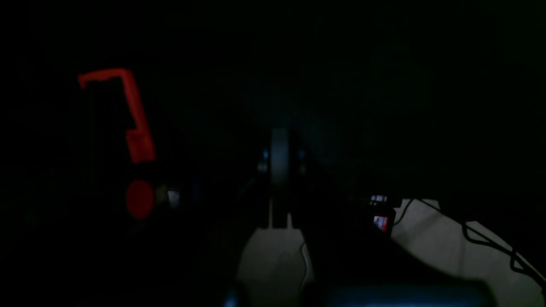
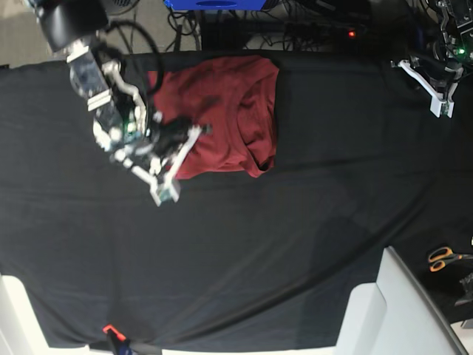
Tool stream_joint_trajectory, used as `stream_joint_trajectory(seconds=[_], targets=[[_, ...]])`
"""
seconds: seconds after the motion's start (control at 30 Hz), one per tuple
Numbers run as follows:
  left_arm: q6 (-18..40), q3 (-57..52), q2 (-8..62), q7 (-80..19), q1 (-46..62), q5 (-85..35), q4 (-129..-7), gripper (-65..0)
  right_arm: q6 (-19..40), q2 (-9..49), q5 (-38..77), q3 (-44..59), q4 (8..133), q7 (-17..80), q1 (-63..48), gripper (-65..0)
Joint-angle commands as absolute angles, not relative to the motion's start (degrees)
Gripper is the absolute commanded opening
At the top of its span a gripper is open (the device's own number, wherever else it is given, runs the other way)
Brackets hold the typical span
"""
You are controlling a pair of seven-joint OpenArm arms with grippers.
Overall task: Fold the T-shirt properly
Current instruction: 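Lay the lifted edge back and smooth it with the right gripper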
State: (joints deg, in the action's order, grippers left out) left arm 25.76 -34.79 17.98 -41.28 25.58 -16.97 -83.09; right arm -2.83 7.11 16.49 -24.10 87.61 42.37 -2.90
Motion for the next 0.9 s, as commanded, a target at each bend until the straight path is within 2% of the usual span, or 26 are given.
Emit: stream_joint_trajectory(seconds=[0.0, 0.2, 0.47, 0.7, 0.87], targets=[[25.71, -35.12, 18.86, -40.57, 25.63, -17.27, -83.91, -65.0, -3.12, 7.08, 16.4, -23.6, 89.71, 40.57, -2.86, -64.2], [25.71, -35.12, 18.86, -40.57, 25.63, -17.27, -83.82, -65.0, -3.12, 7.08, 16.13, -23.96, 94.11, 40.48, -8.04, -64.2], [25.71, -35.12, 18.95, -40.57, 25.63, -17.27, -83.82, -65.0, -3.21, 9.01, 16.13, -23.43, 93.67, 40.31, -10.42, -64.2], [25.71, -35.12, 19.03, -40.57, 25.63, -17.27, -83.74, -65.0, -3.47, 10.59, 16.22, -23.34, 90.77, 35.21, -12.88, -64.2], [25.71, -35.12, 19.03, -40.57, 25.63, -17.27, -83.74, -65.0, -3.56, 10.59, 16.31, -23.34, 93.49, 35.21, -12.88, -64.2]])
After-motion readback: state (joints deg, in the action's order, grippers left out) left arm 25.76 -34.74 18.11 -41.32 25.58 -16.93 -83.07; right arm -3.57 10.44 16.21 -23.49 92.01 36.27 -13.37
